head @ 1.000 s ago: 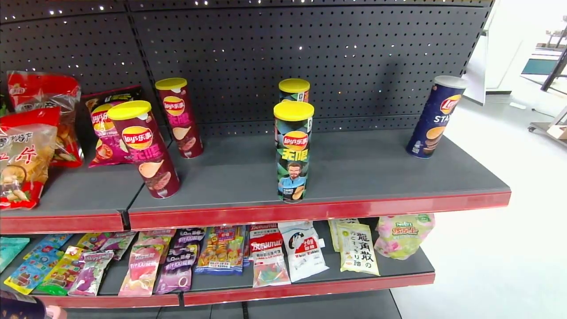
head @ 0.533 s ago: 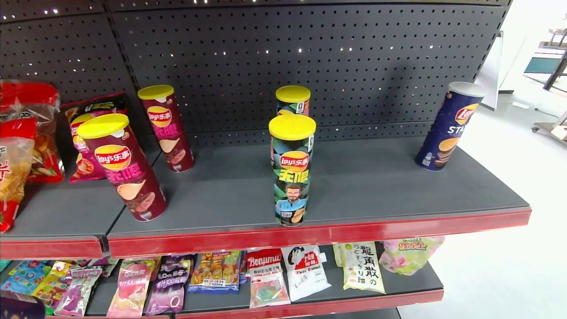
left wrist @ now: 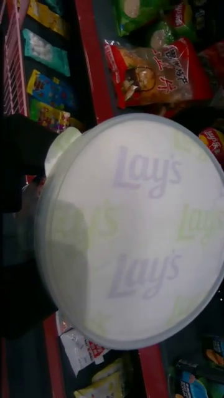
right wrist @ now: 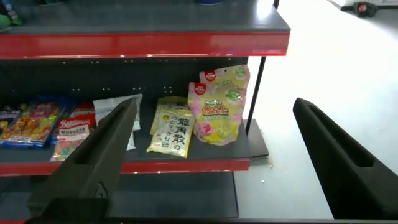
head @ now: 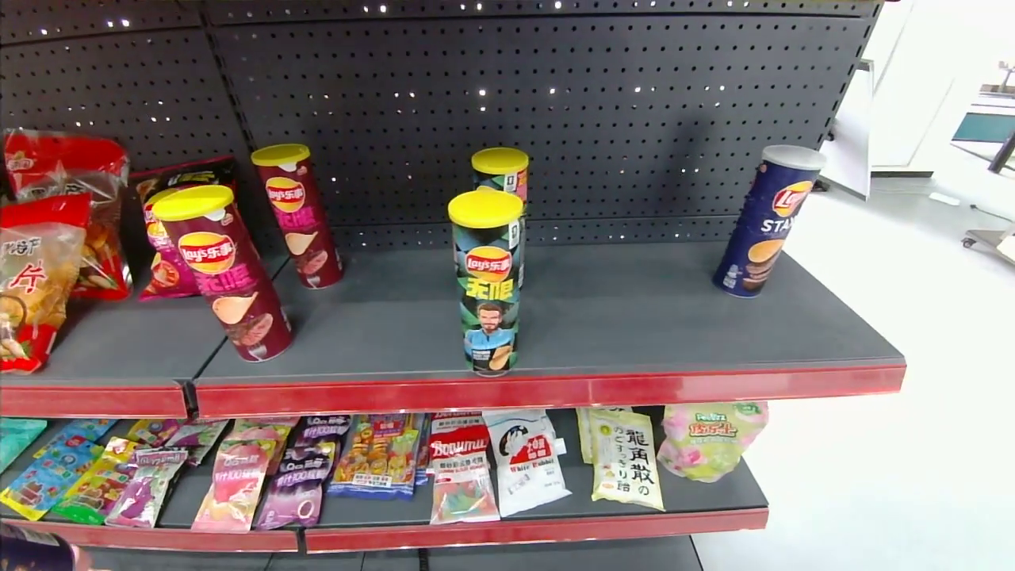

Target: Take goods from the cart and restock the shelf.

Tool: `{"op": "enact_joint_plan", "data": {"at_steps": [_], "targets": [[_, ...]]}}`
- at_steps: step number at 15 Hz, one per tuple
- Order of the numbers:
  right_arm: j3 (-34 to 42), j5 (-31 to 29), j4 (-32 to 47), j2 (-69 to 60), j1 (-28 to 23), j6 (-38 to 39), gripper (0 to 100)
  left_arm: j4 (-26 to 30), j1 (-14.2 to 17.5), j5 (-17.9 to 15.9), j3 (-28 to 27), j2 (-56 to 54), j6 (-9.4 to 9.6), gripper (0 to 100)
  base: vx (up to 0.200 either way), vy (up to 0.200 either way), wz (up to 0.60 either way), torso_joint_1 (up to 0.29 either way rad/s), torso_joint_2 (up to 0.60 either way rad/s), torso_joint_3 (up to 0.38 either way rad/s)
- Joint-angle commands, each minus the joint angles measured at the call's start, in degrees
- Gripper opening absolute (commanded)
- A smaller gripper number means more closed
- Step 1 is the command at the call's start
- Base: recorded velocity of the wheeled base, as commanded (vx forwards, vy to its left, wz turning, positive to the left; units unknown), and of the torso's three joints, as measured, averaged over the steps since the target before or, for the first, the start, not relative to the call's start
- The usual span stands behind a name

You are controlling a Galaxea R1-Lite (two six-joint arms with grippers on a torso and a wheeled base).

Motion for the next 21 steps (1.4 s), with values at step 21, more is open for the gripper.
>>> {"op": "enact_joint_plan", "data": {"at_steps": [21], "targets": [[0.02,-0.04,-0.02,0.04,0.07,-0.12,100,0.15,0.12,0.20,0.01,-0.52,0.43,0,0.000,-0.124,0.00,0.003,0.00,0.000]]}}
